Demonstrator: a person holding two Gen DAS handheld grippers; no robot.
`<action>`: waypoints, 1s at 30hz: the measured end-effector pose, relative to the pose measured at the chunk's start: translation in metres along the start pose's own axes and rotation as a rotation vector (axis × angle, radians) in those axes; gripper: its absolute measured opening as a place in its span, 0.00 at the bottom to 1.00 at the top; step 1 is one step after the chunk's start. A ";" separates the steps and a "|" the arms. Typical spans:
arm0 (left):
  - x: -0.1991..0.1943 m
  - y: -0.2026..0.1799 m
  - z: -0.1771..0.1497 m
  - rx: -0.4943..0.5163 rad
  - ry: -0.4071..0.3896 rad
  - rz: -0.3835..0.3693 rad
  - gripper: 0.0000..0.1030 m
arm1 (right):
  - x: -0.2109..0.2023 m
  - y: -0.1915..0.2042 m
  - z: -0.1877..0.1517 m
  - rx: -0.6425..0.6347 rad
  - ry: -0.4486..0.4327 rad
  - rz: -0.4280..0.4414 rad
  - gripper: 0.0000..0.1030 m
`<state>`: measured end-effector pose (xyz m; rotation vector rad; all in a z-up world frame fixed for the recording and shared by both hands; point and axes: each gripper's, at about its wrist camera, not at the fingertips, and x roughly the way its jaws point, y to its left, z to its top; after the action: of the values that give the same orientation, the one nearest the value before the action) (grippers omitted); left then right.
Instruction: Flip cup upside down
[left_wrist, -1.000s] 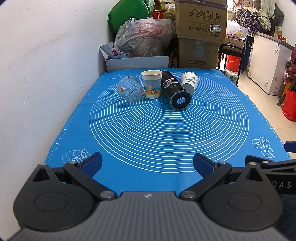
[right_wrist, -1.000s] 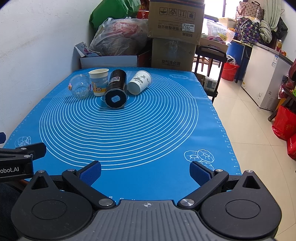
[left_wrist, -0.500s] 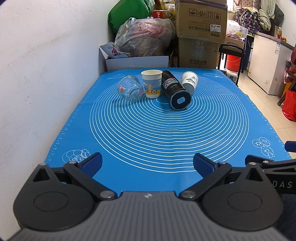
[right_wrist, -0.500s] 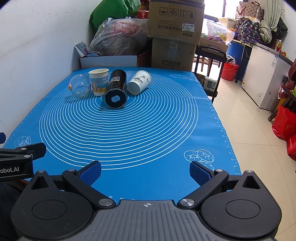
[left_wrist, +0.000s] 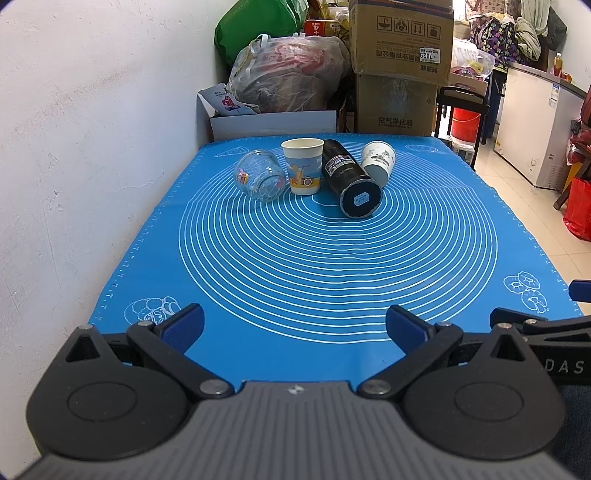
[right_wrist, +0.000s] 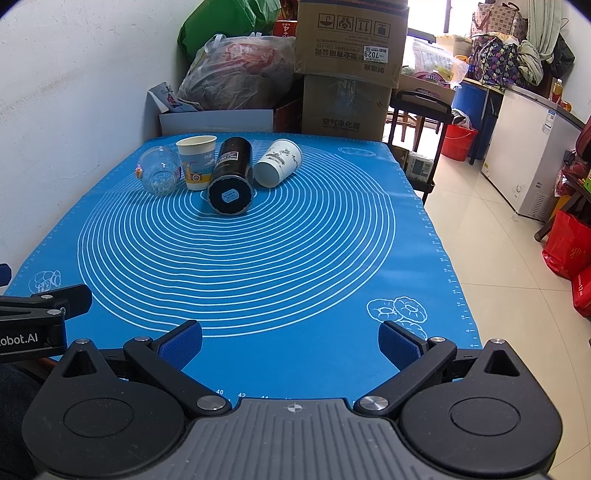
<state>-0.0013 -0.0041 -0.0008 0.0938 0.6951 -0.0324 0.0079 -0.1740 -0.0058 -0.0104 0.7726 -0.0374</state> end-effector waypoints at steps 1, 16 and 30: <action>0.000 0.000 0.000 -0.001 0.001 0.001 1.00 | 0.000 0.000 0.000 0.000 0.000 0.000 1.00; 0.006 0.004 0.004 -0.002 -0.008 0.006 1.00 | 0.000 0.001 0.008 -0.004 -0.013 0.007 1.00; 0.038 0.011 0.029 -0.014 -0.030 0.036 1.00 | 0.020 -0.002 0.032 -0.027 -0.046 0.002 1.00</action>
<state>0.0470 0.0043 -0.0018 0.0920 0.6639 0.0061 0.0448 -0.1767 0.0031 -0.0364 0.7274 -0.0245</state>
